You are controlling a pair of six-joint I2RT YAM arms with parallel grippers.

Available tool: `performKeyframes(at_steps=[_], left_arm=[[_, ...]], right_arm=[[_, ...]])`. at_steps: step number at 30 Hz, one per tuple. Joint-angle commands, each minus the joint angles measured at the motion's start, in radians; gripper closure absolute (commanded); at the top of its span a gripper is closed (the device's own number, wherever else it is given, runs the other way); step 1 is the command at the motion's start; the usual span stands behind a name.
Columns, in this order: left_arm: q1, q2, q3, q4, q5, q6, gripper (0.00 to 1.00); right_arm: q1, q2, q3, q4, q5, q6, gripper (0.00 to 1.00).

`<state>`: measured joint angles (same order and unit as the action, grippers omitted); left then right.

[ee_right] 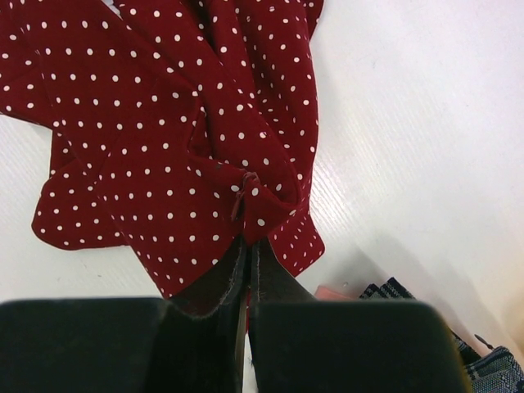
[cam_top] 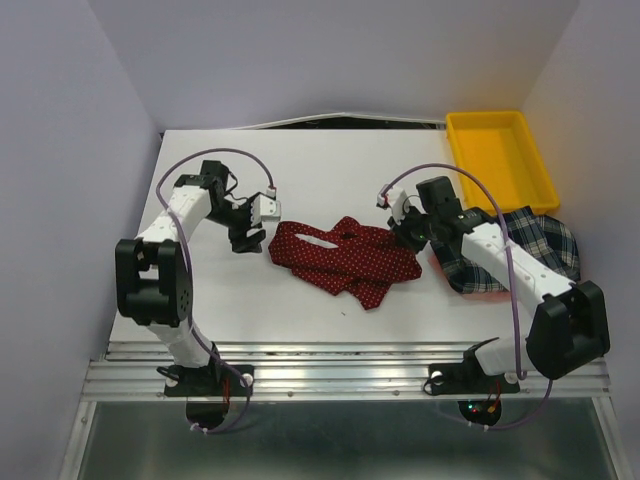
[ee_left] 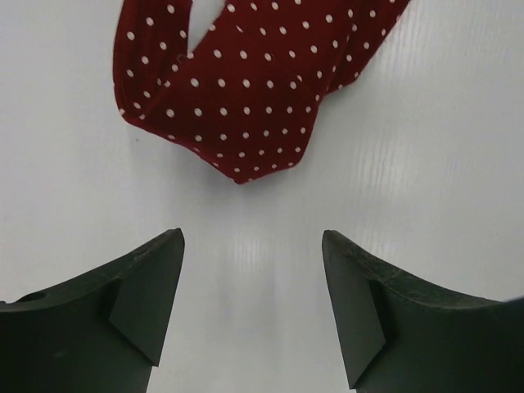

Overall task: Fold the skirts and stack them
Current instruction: Flatten the skirt out

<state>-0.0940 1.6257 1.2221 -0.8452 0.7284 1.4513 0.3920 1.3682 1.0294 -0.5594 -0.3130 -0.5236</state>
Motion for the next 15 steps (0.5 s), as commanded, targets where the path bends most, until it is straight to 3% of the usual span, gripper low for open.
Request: performKeyframes(at_steps=[1, 8, 15], left_arm=[[0.000, 0.103, 0.152, -0.017, 0.188, -0.103, 0.22], [-0.023, 0.215, 0.244, 0.040, 0.217, -0.222, 0.22], [-0.076, 0.325, 0.327, -0.020, 0.250, -0.227, 0.23]], right_arm=[[-0.005, -0.050, -0.035, 0.052, 0.012, -0.006, 0.99], [-0.005, -0.069, -0.042, 0.055, 0.020, 0.007, 0.99], [-0.005, -0.072, -0.040, 0.059, 0.022, 0.007, 0.99]])
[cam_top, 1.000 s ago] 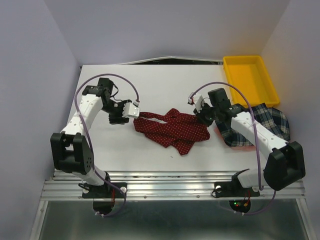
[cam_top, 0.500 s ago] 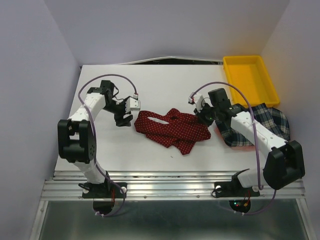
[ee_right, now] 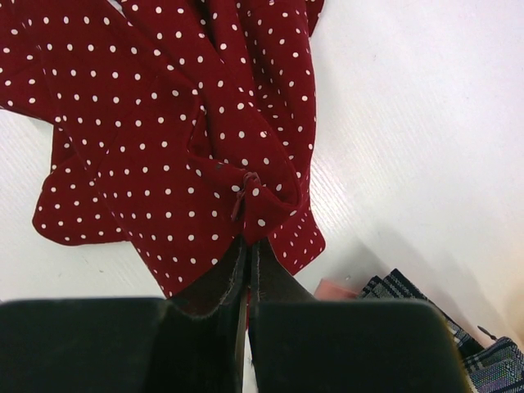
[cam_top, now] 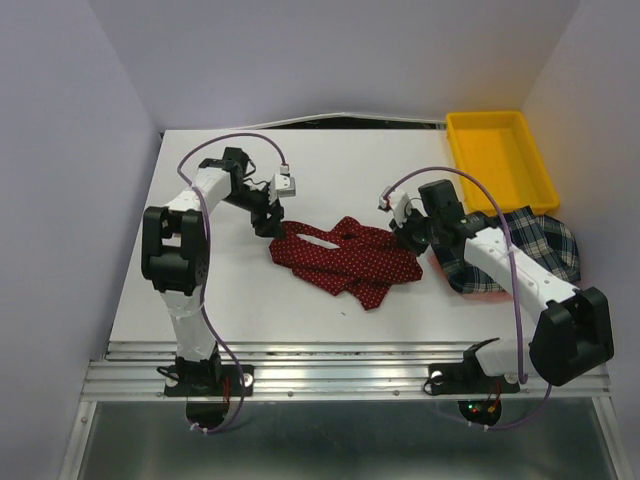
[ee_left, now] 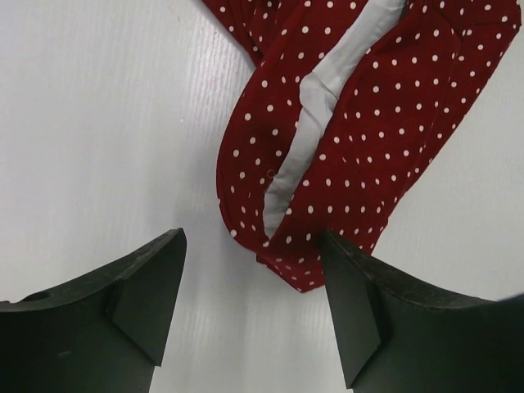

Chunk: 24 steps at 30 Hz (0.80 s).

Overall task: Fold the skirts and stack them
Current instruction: Flatten the skirt out

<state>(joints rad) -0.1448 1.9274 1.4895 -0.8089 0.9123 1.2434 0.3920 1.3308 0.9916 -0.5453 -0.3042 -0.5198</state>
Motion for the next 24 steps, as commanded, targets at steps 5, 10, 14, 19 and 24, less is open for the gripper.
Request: performKeyframes(at_steps=[5, 10, 14, 19, 24], left_arm=[[-0.039, 0.080, 0.097, -0.053, 0.062, -0.055, 0.34], [-0.033, 0.105, 0.143, -0.107, 0.056, -0.061, 0.68], [0.026, 0.076, 0.189, -0.231, 0.071, -0.023, 1.00], [0.108, -0.028, 0.242, -0.273, 0.065, -0.048, 1.00], [0.123, -0.160, 0.265, -0.073, 0.056, -0.249, 1.00]], right_arm=[[-0.005, -0.036, -0.004, 0.047, 0.013, -0.003, 0.99], [-0.005, -0.036, -0.001, 0.047, 0.034, 0.003, 0.99], [-0.019, -0.039, 0.010, 0.053, 0.079, 0.026, 0.99], [-0.077, -0.050, 0.065, 0.080, 0.089, 0.072, 0.99], [-0.078, -0.032, 0.171, 0.133, 0.062, 0.109, 0.99]])
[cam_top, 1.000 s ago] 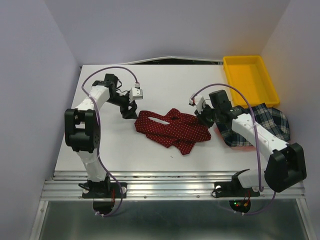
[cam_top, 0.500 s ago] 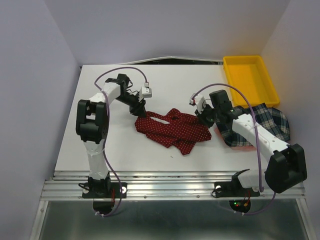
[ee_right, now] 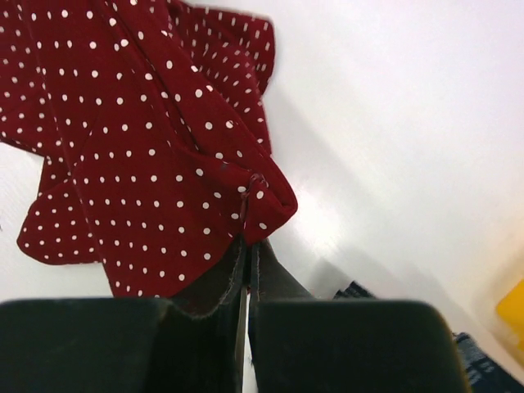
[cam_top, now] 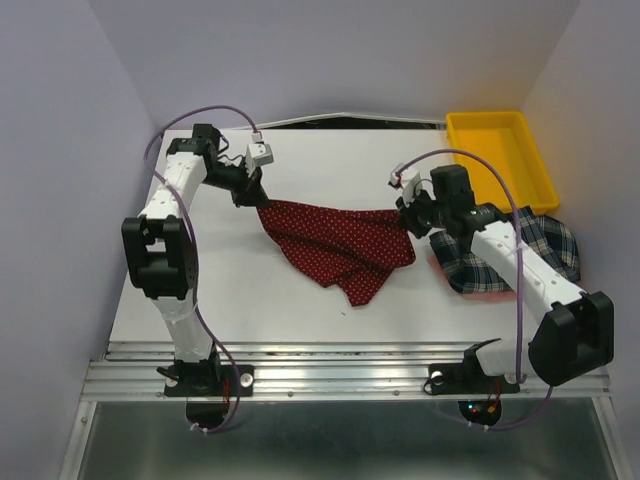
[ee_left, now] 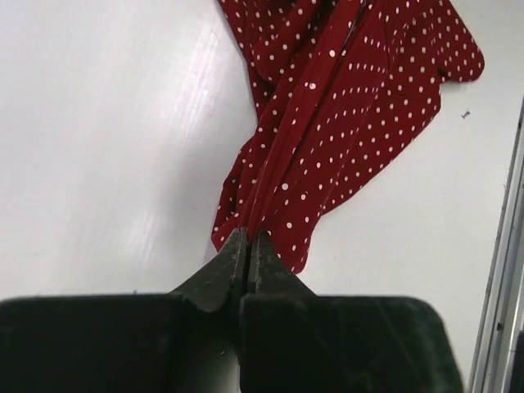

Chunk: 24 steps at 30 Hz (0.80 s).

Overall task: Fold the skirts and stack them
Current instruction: Flatten the skirt out

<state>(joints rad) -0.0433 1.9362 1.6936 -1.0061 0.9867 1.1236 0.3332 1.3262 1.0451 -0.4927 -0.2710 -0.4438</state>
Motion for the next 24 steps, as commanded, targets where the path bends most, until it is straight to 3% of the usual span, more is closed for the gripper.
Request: performKeyframes(at_steps=[1, 6, 8, 13, 14, 15, 18, 21, 22, 24], left_arm=[[0.022, -0.189, 0.057, 0.185, -0.032, -0.259, 1.00], [0.020, -0.311, 0.046, 0.526, -0.126, -0.589, 1.00], [0.005, -0.341, 0.054, 0.605, -0.176, -0.638, 1.00], [-0.064, -0.466, 0.028, 0.649, -0.385, -0.634, 1.00], [-0.082, -0.492, -0.021, 0.670, -0.443, -0.602, 1.00], [-0.154, -0.570, -0.072, 0.701, -0.653, -0.584, 1.00], [-0.243, -0.774, -0.298, 0.889, -0.836, -0.506, 1.00], [-0.250, -0.855, -0.333, 0.890, -0.765, -0.562, 1.00], [-0.250, -0.852, -0.318, 0.856, -0.732, -0.568, 1.00], [-0.251, -0.823, -0.257, 0.735, -0.657, -0.579, 1.00]], right_arm=[[-0.019, -0.006, 0.168, 0.101, 0.027, 0.031, 0.99], [-0.019, 0.080, 0.335, 0.164, 0.026, -0.004, 0.99], [-0.019, 0.103, 0.400, 0.180, 0.000, -0.015, 0.99], [-0.019, 0.110, 0.471, 0.200, -0.007, -0.051, 0.99], [-0.019, 0.096, 0.460, 0.216, 0.002, -0.061, 0.99], [-0.019, 0.047, 0.396, 0.285, 0.022, -0.065, 0.99], [-0.019, -0.040, 0.287, 0.430, 0.142, 0.031, 0.99], [-0.019, -0.085, 0.326, 0.358, -0.107, 0.126, 0.99], [-0.019, -0.085, 0.326, 0.341, -0.108, 0.129, 0.99], [-0.019, -0.050, 0.400, 0.260, -0.311, 0.140, 0.99]])
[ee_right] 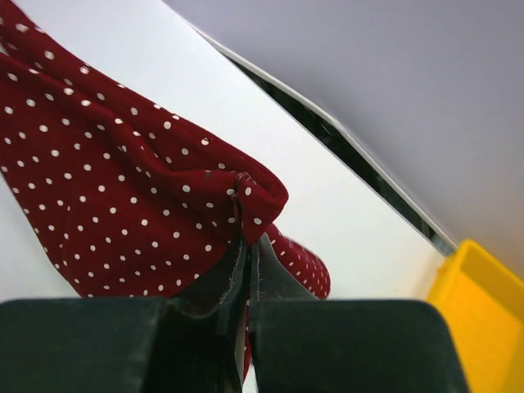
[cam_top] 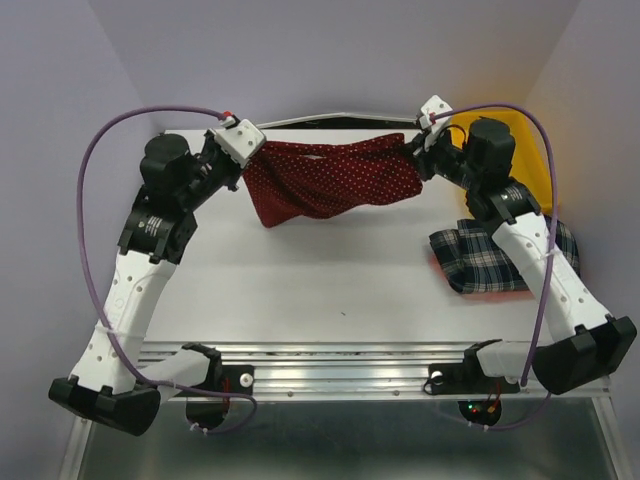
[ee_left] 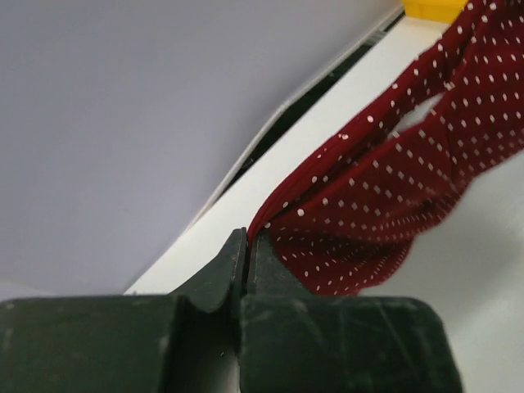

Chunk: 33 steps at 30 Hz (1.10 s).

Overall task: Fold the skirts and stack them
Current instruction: Flatten the skirt out

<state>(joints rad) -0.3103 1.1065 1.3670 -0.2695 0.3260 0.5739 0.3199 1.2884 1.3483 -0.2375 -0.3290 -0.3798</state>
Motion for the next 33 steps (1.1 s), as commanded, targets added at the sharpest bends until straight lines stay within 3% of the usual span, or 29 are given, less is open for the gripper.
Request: performKeyframes(at_steps=[1, 4, 9, 18, 20, 22, 24, 25, 26, 33], left_arm=[[0.016, 0.015, 0.079, -0.025, 0.040, -0.054, 1.00], [0.016, 0.024, 0.051, -0.077, 0.067, -0.059, 1.00], [0.016, 0.000, -0.096, -0.145, 0.110, 0.024, 1.00], [0.017, 0.021, -0.318, -0.160, 0.137, 0.086, 1.00], [0.017, 0.013, -0.341, -0.160, 0.154, 0.099, 1.00], [0.017, 0.004, -0.361, -0.152, 0.160, 0.103, 1.00], [0.017, 0.004, -0.365, -0.157, 0.163, 0.106, 1.00], [0.016, 0.006, -0.368, -0.160, 0.169, 0.107, 1.00], [0.016, 0.007, -0.368, -0.163, 0.174, 0.109, 1.00], [0.016, 0.012, -0.367, -0.163, 0.173, 0.086, 1.00]], right_arm=[[-0.005, 0.011, 0.119, -0.076, -0.286, 0.084, 0.99], [0.007, 0.068, 0.124, -0.211, -0.326, -0.008, 0.99], [0.016, 0.002, -0.130, -0.264, -0.314, -0.145, 0.99], [0.016, 0.003, -0.351, -0.392, -0.341, -0.171, 0.98], [0.016, -0.035, -0.402, -0.381, -0.349, -0.189, 0.85], [0.016, -0.052, -0.417, -0.372, -0.352, -0.192, 0.65], [0.016, -0.049, -0.417, -0.381, -0.352, -0.200, 0.54], [0.016, -0.044, -0.416, -0.388, -0.351, -0.211, 0.39], [0.016, -0.040, -0.413, -0.393, -0.347, -0.211, 0.35], [0.016, 0.035, -0.359, -0.410, -0.376, -0.208, 0.30]])
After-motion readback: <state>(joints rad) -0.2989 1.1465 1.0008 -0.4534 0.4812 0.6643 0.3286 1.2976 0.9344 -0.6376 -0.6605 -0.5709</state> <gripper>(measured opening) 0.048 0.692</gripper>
